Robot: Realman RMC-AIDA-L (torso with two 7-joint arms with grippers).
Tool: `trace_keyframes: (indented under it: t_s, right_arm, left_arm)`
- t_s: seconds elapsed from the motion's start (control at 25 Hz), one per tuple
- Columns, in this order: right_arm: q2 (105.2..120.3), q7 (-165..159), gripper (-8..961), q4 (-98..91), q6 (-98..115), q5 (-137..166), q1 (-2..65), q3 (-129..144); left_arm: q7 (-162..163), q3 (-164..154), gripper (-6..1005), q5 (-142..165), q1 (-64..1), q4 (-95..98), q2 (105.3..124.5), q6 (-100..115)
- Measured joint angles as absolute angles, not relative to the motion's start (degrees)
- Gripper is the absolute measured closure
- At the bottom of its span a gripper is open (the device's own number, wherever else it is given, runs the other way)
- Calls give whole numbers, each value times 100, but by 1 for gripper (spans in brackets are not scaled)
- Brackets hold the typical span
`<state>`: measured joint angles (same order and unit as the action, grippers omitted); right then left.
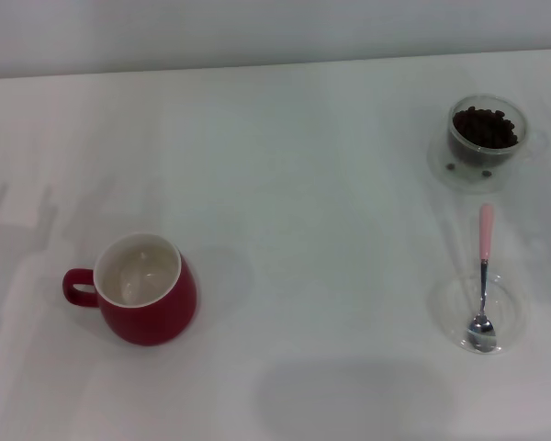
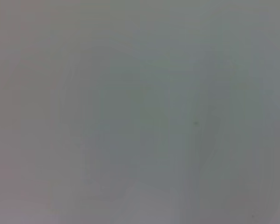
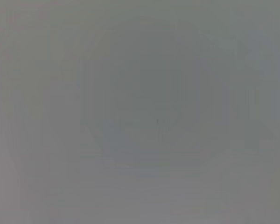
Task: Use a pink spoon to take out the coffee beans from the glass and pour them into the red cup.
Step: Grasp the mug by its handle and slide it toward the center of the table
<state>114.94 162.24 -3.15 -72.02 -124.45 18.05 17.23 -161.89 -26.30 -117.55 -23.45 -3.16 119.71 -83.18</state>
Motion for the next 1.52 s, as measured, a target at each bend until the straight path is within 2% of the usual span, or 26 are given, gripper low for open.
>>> trace_keyframes:
  t_s: [1.52]
  right_arm:
    - [11496, 16133, 79, -228, -7256, -12470, 1855, 1691]
  left_arm:
    - [-16189, -2649, 403, -11720, -2329, -315, 11963, -8342]
